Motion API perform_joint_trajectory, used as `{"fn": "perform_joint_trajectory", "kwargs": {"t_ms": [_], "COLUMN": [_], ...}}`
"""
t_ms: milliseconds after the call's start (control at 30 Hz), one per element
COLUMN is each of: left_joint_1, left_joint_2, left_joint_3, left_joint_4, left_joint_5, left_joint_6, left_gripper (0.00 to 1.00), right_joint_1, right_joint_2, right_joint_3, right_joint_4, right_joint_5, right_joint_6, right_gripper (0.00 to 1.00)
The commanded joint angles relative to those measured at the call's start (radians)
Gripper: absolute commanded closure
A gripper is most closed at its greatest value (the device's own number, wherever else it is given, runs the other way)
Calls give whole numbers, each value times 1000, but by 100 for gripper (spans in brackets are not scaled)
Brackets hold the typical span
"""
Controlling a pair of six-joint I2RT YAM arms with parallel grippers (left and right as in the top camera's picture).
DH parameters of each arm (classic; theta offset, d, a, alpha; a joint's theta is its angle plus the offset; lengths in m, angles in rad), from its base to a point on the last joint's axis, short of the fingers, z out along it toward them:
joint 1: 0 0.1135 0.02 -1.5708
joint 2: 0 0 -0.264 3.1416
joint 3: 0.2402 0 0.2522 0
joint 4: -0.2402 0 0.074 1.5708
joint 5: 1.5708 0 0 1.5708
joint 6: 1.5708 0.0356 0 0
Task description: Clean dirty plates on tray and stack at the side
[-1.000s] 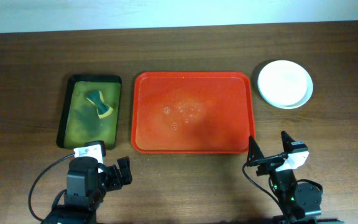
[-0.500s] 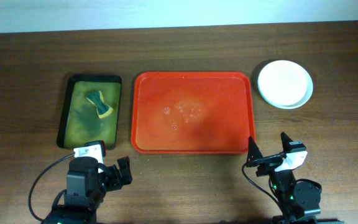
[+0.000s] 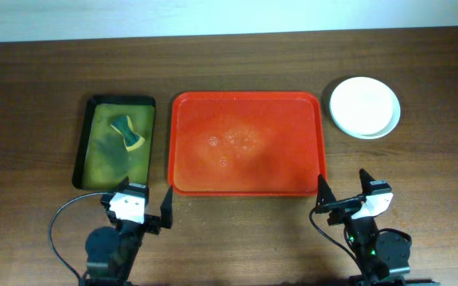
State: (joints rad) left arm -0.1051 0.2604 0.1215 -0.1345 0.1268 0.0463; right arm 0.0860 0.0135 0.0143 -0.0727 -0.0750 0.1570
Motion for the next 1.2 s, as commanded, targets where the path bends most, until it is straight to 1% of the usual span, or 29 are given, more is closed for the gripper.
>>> {"fn": "perform_joint_trajectory", "kwargs": {"t_ms": [0,100,167,200,267,300,333,367,433,600,1167], "left_joint_1": [38,50,61,66,71,71,71,71,71,72,72], "left_joint_2": [-71,-139,-220,-243,-256,-256,-256,-256,-256,-256,-255], "left_joint_3": [-113,-113,-113,-113,-113,-113,-113,-113,-113,-113,-113], "left_joint_4": [140,136,68,68,66,62,51,54,53,52,54], "left_joint_5": [50,45,45,41,13,-44,-113,-174,-180,-174,-172], "left_joint_6": [60,60,55,56,51,9,-88,-139,-76,-33,-31], "left_gripper": [1,1,1,1,1,1,1,1,1,1,1], "right_joint_1": [3,3,3,3,3,3,3,3,3,3,3], "right_joint_2": [-9,-9,-9,-9,-9,-9,-9,-9,-9,-9,-9], "right_joint_3": [-9,-9,-9,-9,-9,-9,-9,-9,-9,-9,-9], "right_joint_4": [-1,-1,-1,-1,-1,-1,-1,-1,-1,-1,-1], "right_joint_5": [8,8,8,8,8,8,8,8,8,8,8], "right_joint_6": [1,1,1,1,1,1,1,1,1,1,1], "right_gripper": [2,2,2,2,2,2,2,2,2,2,2]}}
